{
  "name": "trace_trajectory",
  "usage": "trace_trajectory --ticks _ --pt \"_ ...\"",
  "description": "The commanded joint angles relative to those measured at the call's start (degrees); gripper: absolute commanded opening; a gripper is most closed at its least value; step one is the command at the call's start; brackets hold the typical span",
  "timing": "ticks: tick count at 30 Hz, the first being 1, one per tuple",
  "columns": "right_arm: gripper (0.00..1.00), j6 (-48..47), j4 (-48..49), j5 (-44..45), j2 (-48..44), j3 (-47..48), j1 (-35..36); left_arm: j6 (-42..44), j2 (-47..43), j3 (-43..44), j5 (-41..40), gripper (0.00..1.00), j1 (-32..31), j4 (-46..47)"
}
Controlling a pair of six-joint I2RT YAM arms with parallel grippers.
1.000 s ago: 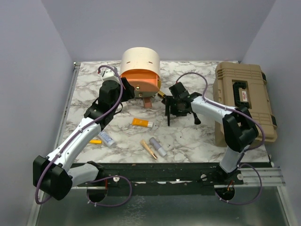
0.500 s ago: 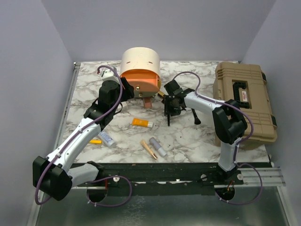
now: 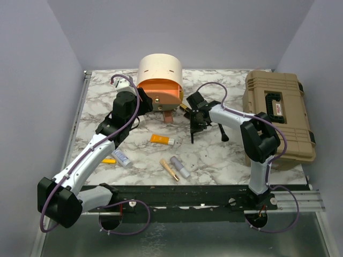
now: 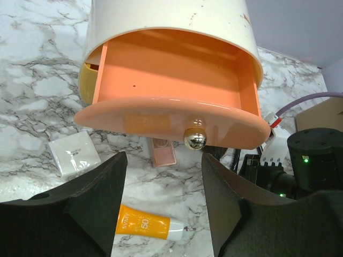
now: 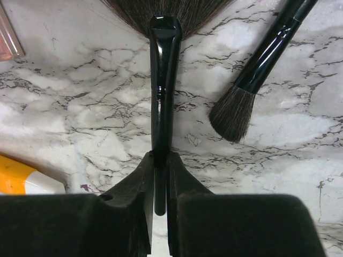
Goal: Organize the makeup
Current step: Pick up the makeup brush from the center of the board.
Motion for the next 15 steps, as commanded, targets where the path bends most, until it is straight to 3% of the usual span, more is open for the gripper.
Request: trace_trajectory --ticks 1,4,9,15 --pt "0.11 -1.5 -0.6 2.5 1.2 -0.4 0.4 -0.2 0.6 0.8 0.0 0.6 -0.1 1.2" --pt "0.11 -2.2 -0.1 3.4 1.4 -1.2 0.4 -0.2 0.8 1.0 0.5 0.6 -0.1 1.3" --pt "0.25 -2.8 0.3 4.7 1.6 -2.7 0.3 0.0 1.5 1.2 0.8 0.6 -0.1 1.4" --pt "0.22 -2.9 1.4 3.6 1.3 -4.0 0.4 0.0 2.1 1.2 1.3 0.6 -0.1 1.5"
